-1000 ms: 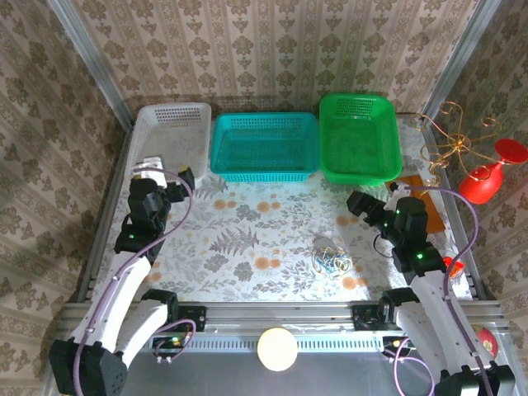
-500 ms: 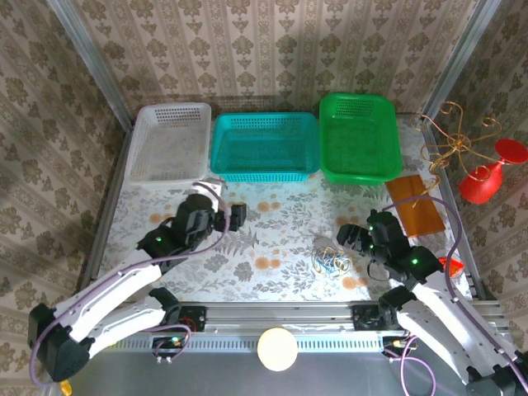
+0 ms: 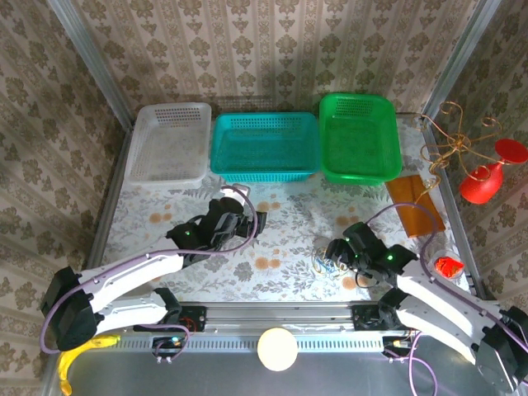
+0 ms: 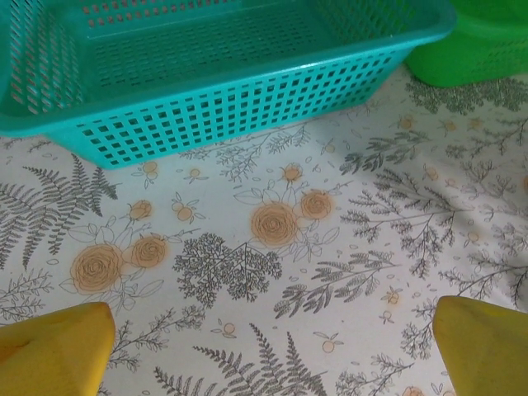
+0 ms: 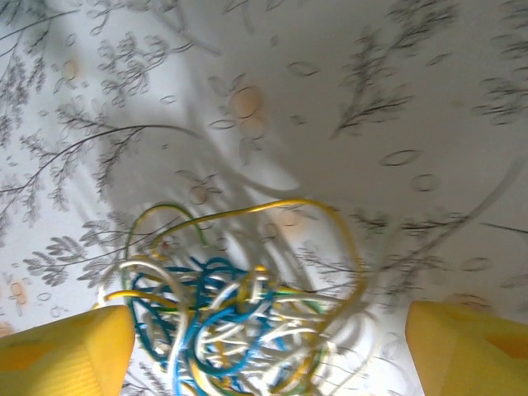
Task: Untangle the cables
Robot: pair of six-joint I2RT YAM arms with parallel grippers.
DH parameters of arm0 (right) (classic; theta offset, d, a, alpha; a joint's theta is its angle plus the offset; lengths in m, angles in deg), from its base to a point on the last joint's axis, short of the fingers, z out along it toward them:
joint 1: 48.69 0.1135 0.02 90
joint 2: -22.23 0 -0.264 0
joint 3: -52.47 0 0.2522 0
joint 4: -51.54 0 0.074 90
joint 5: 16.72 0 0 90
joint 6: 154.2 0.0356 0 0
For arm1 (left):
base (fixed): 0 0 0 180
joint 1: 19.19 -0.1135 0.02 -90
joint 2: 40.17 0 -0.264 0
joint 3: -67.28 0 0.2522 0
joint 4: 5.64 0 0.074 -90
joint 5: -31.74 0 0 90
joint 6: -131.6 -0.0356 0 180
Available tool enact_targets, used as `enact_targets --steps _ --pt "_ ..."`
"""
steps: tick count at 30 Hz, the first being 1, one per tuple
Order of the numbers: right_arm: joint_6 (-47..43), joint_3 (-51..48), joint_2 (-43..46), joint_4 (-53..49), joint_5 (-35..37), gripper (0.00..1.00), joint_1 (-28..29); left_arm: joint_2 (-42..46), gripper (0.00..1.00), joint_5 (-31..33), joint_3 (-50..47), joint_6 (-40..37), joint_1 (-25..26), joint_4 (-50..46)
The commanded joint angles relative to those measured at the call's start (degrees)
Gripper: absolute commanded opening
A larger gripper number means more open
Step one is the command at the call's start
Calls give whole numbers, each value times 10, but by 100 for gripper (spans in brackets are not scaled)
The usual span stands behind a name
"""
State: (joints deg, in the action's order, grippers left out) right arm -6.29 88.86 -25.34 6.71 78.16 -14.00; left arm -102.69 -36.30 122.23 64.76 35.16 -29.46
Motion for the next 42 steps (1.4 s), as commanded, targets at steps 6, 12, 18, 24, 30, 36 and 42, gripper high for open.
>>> enact_targets --steps 6,12,18,24,30,36,42 --pt "45 81 -164 214 -61 86 47 27 100 36 -22 38 4 23" --pt "8 219 -326 266 -85 86 79 34 100 47 -38 61 7 29" --pt "-57 270 -359 232 -87 85 80 40 100 54 -43 68 9 29" --pt "-92 222 -234 163 -27 85 68 50 100 51 -54 79 11 35" --pt "-72 136 -116 128 -24 84 40 53 100 43 -57 81 12 38" --pt "-27 68 -94 192 -105 74 0 49 100 38 -61 80 12 44" --pt "-17 65 -140 242 -141 50 -3 44 100 32 -60 81 11 48"
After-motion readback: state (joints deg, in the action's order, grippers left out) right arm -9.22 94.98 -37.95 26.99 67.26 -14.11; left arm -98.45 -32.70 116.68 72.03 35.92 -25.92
